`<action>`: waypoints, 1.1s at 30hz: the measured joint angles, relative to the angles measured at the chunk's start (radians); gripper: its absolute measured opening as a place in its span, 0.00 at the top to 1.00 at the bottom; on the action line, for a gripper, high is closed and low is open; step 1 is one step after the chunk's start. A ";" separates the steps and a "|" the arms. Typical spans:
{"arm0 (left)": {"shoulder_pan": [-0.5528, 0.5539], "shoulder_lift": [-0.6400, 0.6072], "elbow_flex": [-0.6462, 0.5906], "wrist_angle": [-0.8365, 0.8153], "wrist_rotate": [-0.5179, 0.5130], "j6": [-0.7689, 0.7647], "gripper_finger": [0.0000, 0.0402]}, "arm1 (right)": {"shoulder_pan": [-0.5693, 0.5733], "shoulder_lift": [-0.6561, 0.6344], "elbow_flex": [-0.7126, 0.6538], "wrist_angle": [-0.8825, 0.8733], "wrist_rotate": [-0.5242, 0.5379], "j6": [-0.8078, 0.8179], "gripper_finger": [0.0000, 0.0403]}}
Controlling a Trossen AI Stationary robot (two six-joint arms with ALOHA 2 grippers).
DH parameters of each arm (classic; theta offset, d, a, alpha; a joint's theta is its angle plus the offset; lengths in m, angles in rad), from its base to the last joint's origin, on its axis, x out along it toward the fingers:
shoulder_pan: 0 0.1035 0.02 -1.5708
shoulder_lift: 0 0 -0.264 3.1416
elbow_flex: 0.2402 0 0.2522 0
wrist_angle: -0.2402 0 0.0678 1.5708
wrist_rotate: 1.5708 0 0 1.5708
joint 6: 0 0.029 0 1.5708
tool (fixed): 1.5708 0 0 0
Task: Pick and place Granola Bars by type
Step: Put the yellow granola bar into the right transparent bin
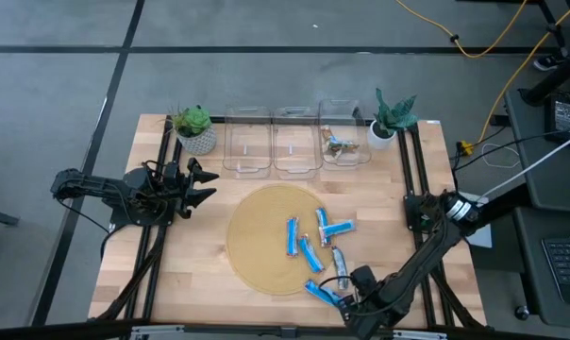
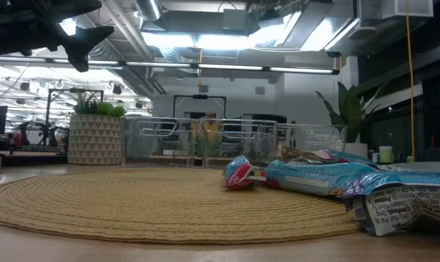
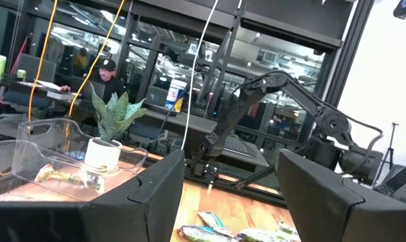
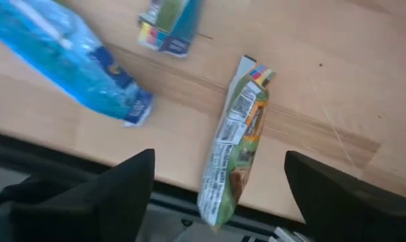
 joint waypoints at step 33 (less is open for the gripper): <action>0.000 0.000 0.000 0.000 0.000 0.000 0.44 | -0.001 0.154 0.000 0.036 -0.032 -0.010 0.61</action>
